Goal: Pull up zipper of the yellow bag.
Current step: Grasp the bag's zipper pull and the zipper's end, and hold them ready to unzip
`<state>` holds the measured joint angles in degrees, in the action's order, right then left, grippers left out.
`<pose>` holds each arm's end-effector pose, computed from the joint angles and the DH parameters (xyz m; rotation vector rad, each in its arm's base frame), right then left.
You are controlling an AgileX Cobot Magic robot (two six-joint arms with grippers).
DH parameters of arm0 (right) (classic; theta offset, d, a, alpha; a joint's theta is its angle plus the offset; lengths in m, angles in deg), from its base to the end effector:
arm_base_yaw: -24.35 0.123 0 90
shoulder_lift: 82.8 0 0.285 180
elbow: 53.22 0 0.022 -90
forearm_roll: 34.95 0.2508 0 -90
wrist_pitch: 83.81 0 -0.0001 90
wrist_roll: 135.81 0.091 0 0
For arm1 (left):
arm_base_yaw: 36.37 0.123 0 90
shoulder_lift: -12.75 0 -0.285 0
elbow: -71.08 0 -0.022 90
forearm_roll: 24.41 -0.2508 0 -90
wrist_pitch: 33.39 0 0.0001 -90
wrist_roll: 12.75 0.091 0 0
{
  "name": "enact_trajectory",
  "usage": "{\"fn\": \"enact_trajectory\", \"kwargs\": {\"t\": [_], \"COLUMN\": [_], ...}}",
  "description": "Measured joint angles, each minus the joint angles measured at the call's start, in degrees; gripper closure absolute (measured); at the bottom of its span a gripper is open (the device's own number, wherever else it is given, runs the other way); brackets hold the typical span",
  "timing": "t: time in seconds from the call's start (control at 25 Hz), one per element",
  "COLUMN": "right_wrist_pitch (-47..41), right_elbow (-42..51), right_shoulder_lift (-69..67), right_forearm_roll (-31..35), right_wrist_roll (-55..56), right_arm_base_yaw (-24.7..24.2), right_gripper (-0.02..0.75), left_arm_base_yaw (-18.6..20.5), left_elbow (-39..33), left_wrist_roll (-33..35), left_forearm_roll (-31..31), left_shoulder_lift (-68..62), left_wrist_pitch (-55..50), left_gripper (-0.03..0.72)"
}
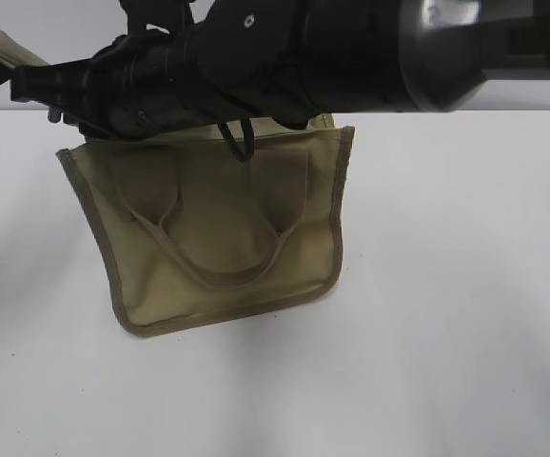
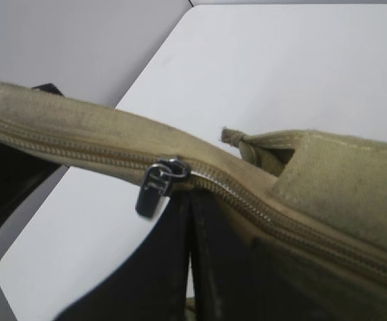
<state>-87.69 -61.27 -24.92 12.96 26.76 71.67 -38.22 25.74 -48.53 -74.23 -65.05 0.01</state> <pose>0.3157 0.3492 0.2413 -0.3502 2.1290 0.8771 0.2417 -0.0460 0.2683 0.4746 1.6731 -0.2884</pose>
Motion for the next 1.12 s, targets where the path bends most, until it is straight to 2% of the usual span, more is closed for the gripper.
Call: {"fn": "enact_trajectory", "kwargs": {"t": [0.32,0.4,0.56,0.76,0.84,0.92,1.12], "right_wrist_pitch": [-3.99,-5.5,-6.64,-3.15,-1.72,-0.77,-0.33], "right_elbow": [0.0,0.0,-0.05,-0.06,-0.06,-0.06,-0.06], "right_shoulder_lift": [0.1,0.1,0.17,0.17,0.17,0.17,0.17], "right_forearm_roll": [0.0,0.08,0.07,0.31,0.37,0.41,0.41], "right_wrist_roll": [-0.95,-1.0,-1.0,-0.85,-0.42,-0.26,-0.19], "right_arm_base_yaw": [-0.05,-0.11,-0.11,-0.11,-0.11,-0.11,-0.11], "right_gripper": [0.746,0.695,0.522,0.477,0.49,0.543,0.731], "left_arm_base_yaw": [0.0,0.0,0.0,0.0,0.0,0.0,0.0], "left_elbow": [0.0,0.0,0.0,0.0,0.0,0.0,0.0], "left_wrist_roll": [-0.07,-0.07,-0.09,-0.13,-0.13,-0.13,-0.13], "left_forearm_roll": [-0.05,-0.05,-0.05,-0.05,-0.05,-0.05,-0.15], "left_shoulder_lift": [0.0,0.0,0.04,0.04,0.04,0.04,0.04], "left_wrist_pitch": [-0.05,-0.03,0.02,1.05,1.36,1.42,1.48], "left_gripper": [0.68,0.68,0.68,0.68,0.68,0.68,0.68]}}
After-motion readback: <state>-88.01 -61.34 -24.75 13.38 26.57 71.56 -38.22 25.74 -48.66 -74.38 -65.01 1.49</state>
